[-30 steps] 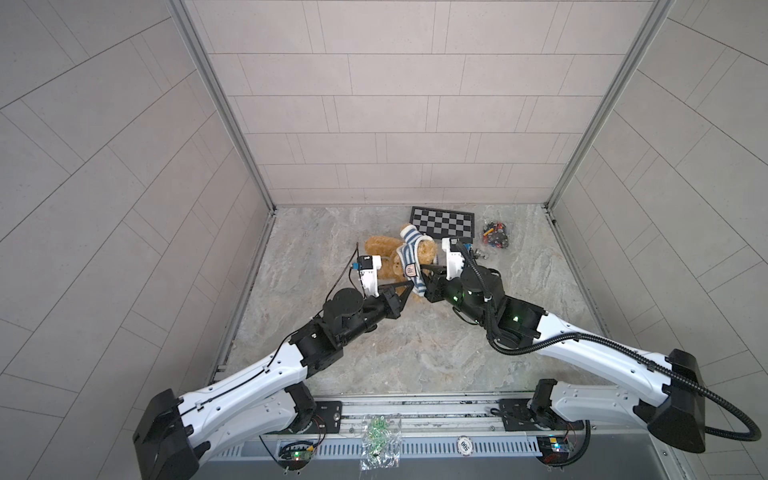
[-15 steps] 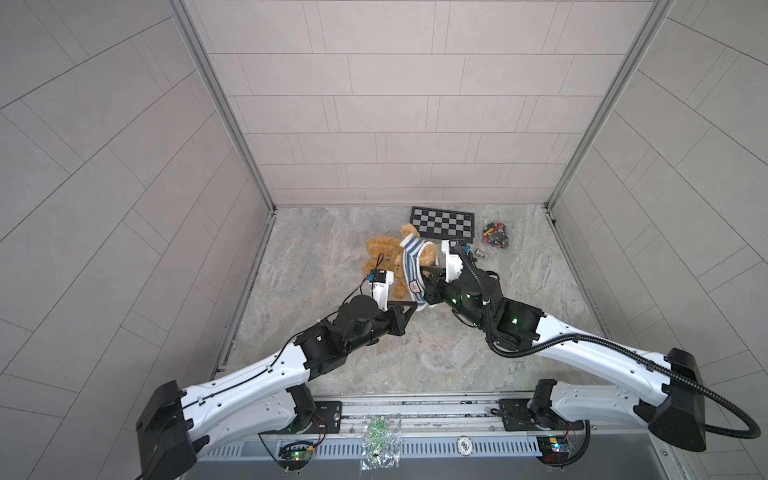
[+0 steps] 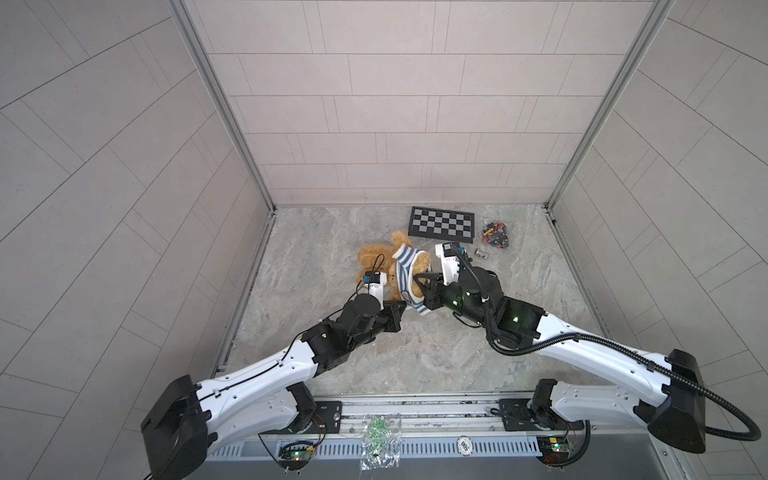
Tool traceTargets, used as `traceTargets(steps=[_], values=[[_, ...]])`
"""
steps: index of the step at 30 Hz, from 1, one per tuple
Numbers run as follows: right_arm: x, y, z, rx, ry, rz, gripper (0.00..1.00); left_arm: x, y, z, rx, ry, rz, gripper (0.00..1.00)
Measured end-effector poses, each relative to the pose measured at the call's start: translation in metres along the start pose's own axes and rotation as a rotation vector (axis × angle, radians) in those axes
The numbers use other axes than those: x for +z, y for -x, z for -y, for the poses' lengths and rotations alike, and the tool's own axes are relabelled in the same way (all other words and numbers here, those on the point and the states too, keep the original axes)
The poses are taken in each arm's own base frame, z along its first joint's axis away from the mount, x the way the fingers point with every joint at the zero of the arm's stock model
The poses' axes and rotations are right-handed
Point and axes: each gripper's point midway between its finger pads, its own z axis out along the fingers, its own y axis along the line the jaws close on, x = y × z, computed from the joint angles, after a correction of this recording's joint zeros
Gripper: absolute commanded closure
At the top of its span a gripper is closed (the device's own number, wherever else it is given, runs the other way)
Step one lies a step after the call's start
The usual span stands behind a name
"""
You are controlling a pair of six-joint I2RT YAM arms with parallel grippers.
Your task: Dress the teddy bear
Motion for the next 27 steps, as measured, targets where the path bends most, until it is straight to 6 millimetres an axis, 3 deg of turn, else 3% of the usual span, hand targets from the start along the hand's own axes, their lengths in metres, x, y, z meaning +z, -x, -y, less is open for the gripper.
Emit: traceTargets(steps=[7,17,25,27], values=[[-0.006,0.009,-0.002,0.074,0.089,-0.054,1.00,-0.007,0.020,-0.015,0.008,0.042,0.082,1.00],[-0.010,0.001,-0.018,0.087,0.193,-0.141,1.00,-0.009,0.030,-0.024,0.075,0.083,0.117,1.00],[-0.020,0.000,-0.015,-0.151,0.177,-0.160,1.00,-0.033,0.030,0.007,0.082,-0.115,0.123,0.66],[-0.025,-0.003,-0.013,-0.228,0.175,-0.166,1.00,-0.040,0.031,0.015,0.089,-0.151,0.107,0.63]])
